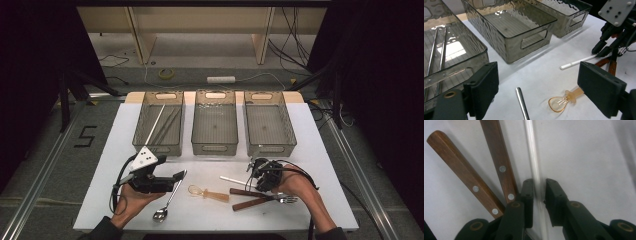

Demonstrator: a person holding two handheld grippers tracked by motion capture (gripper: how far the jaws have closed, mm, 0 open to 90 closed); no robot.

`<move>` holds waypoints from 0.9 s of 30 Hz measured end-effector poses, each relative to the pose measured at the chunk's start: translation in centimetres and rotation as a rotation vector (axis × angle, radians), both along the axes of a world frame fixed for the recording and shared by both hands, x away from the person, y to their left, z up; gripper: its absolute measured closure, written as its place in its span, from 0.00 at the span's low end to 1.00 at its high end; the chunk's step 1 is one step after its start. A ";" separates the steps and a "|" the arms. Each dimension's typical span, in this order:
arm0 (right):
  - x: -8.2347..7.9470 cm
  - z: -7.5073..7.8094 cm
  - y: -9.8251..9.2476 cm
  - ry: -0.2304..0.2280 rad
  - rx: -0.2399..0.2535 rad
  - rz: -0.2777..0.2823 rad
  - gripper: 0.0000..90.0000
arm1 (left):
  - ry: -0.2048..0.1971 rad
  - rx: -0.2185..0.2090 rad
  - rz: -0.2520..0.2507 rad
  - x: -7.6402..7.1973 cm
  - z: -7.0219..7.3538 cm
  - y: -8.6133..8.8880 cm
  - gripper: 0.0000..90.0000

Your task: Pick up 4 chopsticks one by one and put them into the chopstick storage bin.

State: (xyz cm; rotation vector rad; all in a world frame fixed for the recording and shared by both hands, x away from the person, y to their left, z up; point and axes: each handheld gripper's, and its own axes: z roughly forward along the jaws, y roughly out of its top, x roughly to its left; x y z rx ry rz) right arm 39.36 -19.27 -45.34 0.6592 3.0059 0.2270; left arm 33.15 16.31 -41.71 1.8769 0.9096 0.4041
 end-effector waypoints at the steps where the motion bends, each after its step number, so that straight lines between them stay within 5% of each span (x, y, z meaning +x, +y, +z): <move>1: 0.0 0.0 0.0 0.006 -0.005 -0.005 0.88 | -0.001 0.004 -0.003 -0.1 0.0 -0.1 0.19; 7: 0.2 -0.1 0.3 0.026 -0.006 -0.022 0.90 | -0.003 0.010 -0.010 -0.2 0.0 -0.2 0.19; 27: 0.6 -0.1 0.9 0.031 -0.070 0.110 0.95 | -0.001 0.016 -0.026 -0.6 0.0 -0.6 0.19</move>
